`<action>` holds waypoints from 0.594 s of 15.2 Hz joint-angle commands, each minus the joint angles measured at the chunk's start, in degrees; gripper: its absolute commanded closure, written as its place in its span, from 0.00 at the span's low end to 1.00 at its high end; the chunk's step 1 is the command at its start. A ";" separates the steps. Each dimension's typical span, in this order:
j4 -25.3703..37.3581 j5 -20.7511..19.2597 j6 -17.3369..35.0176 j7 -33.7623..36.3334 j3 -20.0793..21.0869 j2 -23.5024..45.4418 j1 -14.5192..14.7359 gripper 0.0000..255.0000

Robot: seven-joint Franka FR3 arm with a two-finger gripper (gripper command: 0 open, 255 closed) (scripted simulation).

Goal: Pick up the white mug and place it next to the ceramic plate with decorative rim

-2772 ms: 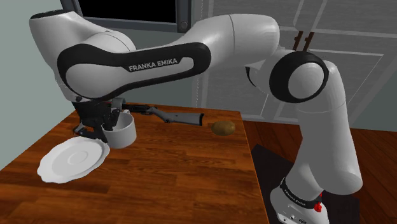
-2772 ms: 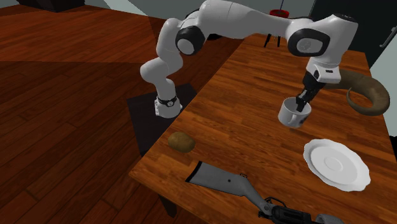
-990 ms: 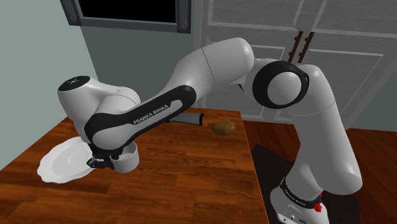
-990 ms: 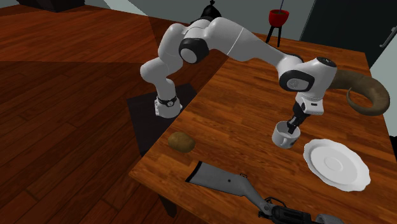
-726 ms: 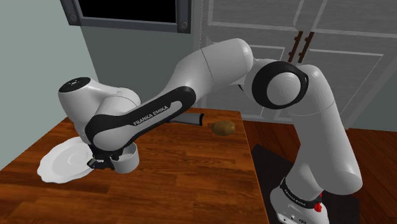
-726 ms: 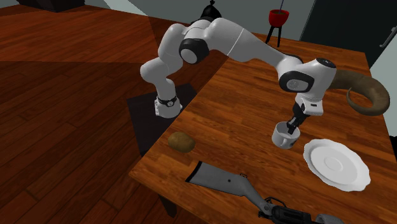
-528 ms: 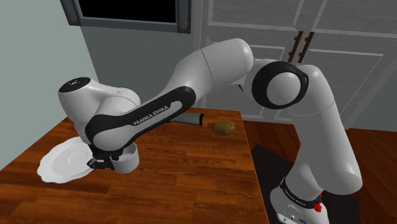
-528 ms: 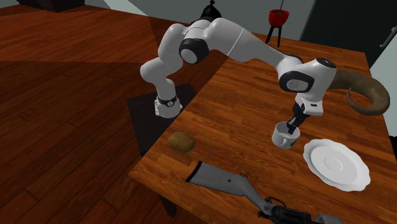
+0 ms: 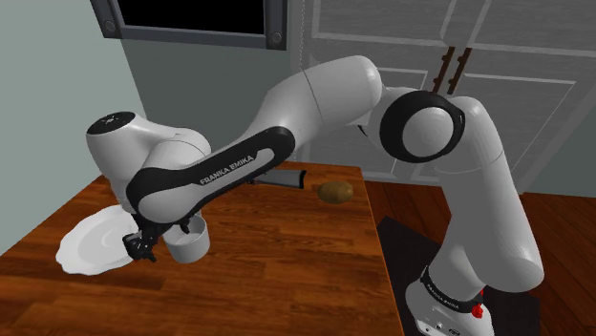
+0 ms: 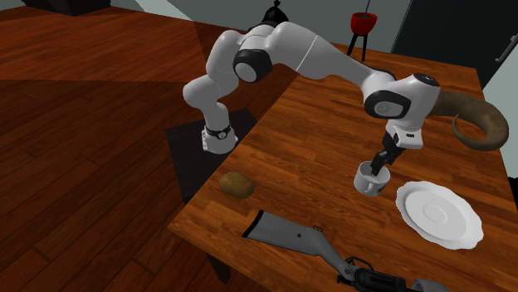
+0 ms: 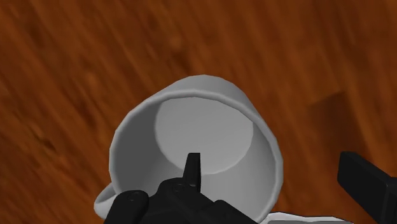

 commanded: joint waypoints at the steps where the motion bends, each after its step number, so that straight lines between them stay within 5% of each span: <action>1: 1.47 0.47 -2.26 -0.23 0.33 -0.87 0.19 0.00; 9: 3.38 1.01 -5.06 -0.63 0.67 -1.86 0.35 0.00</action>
